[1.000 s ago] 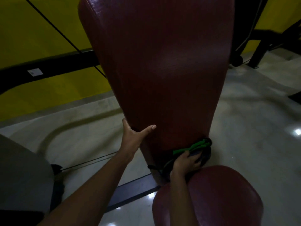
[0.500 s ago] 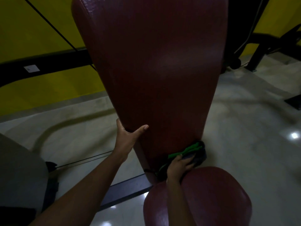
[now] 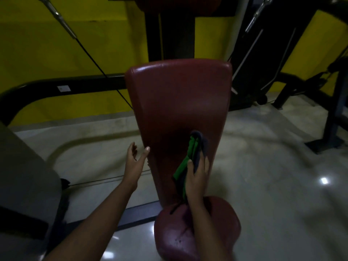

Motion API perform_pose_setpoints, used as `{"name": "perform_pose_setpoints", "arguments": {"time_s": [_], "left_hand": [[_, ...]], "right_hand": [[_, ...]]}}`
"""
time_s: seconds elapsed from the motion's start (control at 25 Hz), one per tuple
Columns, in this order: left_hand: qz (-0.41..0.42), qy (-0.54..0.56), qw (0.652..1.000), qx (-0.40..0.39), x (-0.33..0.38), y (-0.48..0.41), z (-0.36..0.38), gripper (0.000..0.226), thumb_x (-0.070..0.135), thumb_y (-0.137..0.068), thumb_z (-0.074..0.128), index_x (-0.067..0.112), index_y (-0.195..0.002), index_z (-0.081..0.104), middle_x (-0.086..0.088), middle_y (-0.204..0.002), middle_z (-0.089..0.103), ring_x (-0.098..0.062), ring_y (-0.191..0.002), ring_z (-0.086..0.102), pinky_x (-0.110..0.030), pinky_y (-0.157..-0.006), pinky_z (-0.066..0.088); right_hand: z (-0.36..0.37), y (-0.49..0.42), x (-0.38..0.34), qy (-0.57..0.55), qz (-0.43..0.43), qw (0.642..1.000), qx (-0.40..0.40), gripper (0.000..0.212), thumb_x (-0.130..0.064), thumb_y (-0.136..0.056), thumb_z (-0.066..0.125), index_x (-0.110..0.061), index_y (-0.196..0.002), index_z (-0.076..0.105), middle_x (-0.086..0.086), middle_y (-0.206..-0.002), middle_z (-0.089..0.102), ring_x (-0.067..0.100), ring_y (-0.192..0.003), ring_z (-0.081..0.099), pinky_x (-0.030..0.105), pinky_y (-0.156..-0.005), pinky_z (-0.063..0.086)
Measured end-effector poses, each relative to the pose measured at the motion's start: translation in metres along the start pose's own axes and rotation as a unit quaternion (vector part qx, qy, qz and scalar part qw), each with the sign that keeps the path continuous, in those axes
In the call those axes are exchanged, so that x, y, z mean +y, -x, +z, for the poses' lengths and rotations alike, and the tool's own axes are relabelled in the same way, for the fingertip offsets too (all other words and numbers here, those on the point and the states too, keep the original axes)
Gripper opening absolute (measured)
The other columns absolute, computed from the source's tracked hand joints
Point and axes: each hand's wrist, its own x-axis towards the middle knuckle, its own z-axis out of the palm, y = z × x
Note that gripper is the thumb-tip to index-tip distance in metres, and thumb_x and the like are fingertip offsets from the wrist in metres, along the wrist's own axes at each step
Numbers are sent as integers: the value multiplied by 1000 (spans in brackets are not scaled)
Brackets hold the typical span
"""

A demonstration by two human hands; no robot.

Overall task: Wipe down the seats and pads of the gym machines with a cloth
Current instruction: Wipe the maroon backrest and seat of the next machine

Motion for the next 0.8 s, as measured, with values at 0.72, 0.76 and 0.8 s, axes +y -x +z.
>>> {"name": "perform_pose_setpoints", "arguments": {"time_s": [0.72, 0.76, 0.8], "left_hand": [[141, -31, 983, 113, 200, -132, 11, 57, 53, -95, 29, 11, -122, 57, -14, -123, 59, -32, -113, 55, -36, -89, 42], [143, -41, 982, 119, 199, -136, 18, 58, 54, -95, 28, 11, -116, 61, -15, -116, 63, -33, -108, 57, -38, -86, 43], [144, -49, 979, 135, 198, -138, 25, 60, 55, -94, 28, 9, -107, 64, -17, -108, 65, -34, -103, 59, -39, -82, 44]], "right_hand": [[97, -152, -195, 341, -418, 839, -73, 57, -47, -81, 35, -30, -134, 44, 5, -150, 33, 27, -139, 25, 48, -111, 21], [89, -163, -194, 338, -427, 837, -62, 56, -47, -79, 35, -29, -132, 46, 7, -146, 39, 28, -135, 31, 48, -108, 25], [79, -176, -194, 333, -430, 838, -55, 55, -46, -78, 37, -29, -130, 47, 9, -142, 43, 29, -131, 36, 48, -106, 29]]}}
